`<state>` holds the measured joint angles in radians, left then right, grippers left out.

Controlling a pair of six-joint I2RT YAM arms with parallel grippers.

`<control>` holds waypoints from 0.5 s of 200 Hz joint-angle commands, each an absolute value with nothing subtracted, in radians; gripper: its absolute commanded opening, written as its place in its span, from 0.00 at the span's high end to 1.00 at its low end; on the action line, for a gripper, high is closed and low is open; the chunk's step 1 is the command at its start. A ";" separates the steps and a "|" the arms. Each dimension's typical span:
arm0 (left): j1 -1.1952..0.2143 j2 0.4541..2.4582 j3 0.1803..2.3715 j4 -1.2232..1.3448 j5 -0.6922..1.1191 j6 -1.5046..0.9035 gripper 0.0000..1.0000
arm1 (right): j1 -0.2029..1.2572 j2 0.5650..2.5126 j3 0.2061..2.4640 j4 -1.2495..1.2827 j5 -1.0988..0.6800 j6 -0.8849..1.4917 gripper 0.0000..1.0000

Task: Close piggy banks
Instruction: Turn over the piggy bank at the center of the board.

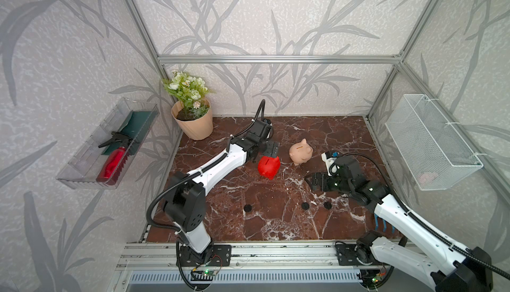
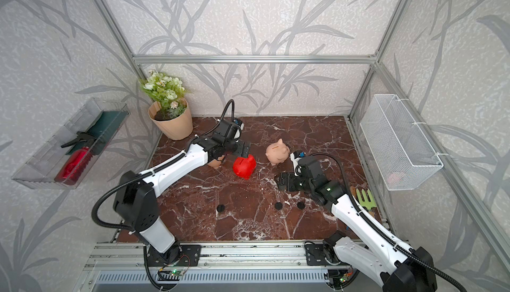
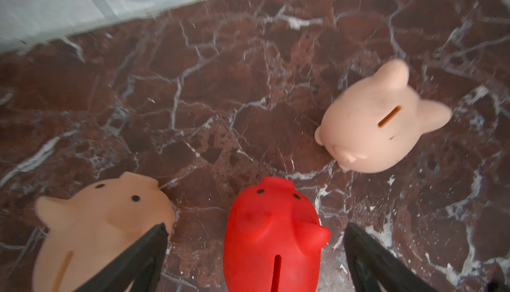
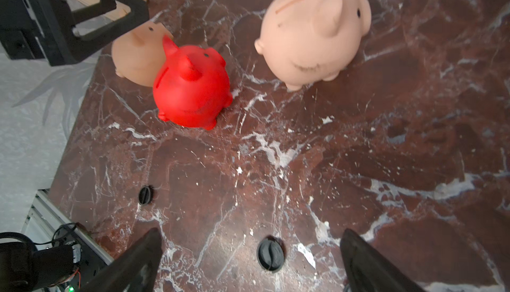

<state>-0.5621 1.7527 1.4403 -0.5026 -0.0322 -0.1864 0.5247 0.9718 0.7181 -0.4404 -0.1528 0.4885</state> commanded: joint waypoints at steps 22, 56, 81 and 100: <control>-0.593 1.856 1.513 -0.690 0.029 -0.104 0.01 | 0.531 0.948 0.699 -0.478 -0.129 0.504 0.01; -0.605 1.870 1.488 -0.655 0.028 -0.073 0.01 | 0.535 0.967 0.699 -0.479 -0.138 0.499 0.01; -0.607 1.869 1.493 -0.663 0.025 -0.059 0.01 | 0.535 0.984 0.706 -0.479 -0.145 0.496 0.01; -0.611 1.853 1.476 -0.655 0.059 -0.032 0.01 | 0.536 0.986 0.704 -0.479 -0.141 0.496 0.01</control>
<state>-0.6079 1.8648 1.4925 -0.6247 0.0277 -0.0868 0.5308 0.9817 0.7033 -0.4576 -0.1394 0.4976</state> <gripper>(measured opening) 0.993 0.991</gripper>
